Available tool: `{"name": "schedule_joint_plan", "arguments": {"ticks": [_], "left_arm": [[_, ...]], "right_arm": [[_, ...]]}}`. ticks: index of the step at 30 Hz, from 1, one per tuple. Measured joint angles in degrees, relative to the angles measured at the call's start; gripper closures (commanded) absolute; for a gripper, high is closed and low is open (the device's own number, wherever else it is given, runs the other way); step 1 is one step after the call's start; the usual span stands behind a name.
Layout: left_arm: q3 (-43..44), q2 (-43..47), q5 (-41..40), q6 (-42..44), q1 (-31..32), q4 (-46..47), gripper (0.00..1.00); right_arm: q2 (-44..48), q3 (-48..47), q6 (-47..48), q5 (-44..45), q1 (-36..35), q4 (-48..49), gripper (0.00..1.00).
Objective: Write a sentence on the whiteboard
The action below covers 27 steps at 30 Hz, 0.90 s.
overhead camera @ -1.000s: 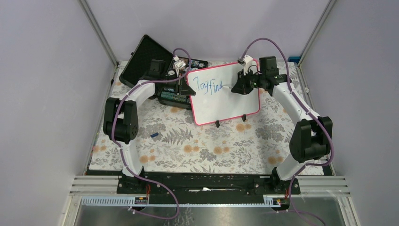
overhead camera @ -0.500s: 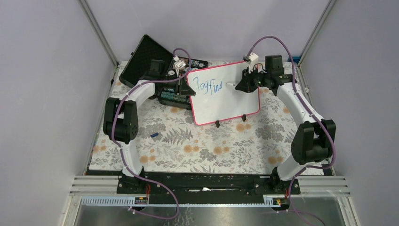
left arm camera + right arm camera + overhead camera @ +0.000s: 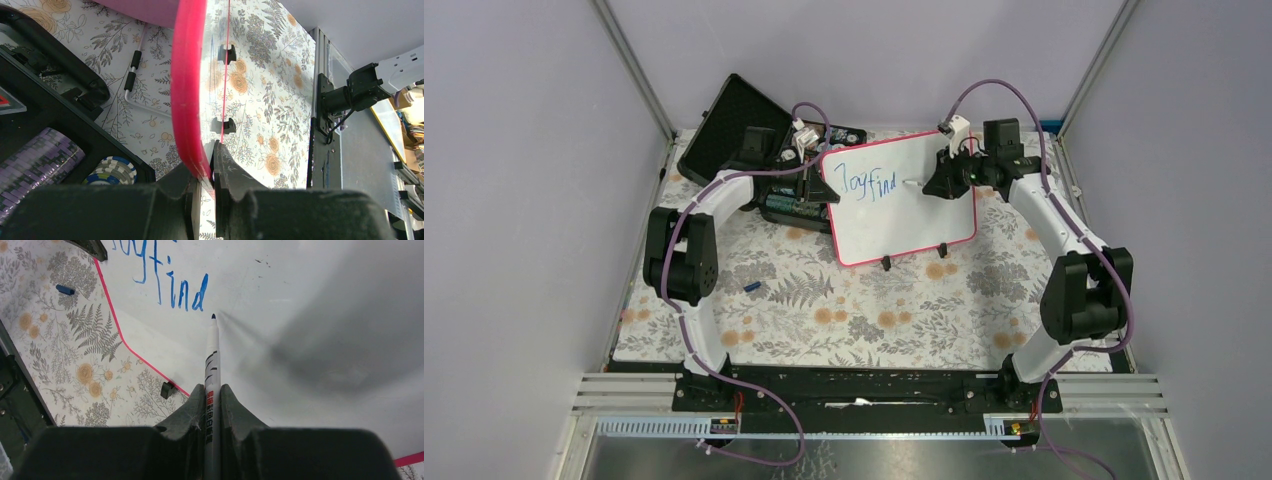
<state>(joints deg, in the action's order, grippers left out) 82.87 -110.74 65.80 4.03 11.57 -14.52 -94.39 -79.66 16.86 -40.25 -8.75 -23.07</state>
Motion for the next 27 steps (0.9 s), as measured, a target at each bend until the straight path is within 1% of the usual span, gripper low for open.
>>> {"name": "schedule_joint_plan", "arguments": {"ticks": [27], "left_arm": [[0.0,0.0,0.0,0.1,0.0,0.0,1.00]], "right_arm": [[-3.1,-3.9,0.0,0.1,-0.6,-0.7,1.00]]}}
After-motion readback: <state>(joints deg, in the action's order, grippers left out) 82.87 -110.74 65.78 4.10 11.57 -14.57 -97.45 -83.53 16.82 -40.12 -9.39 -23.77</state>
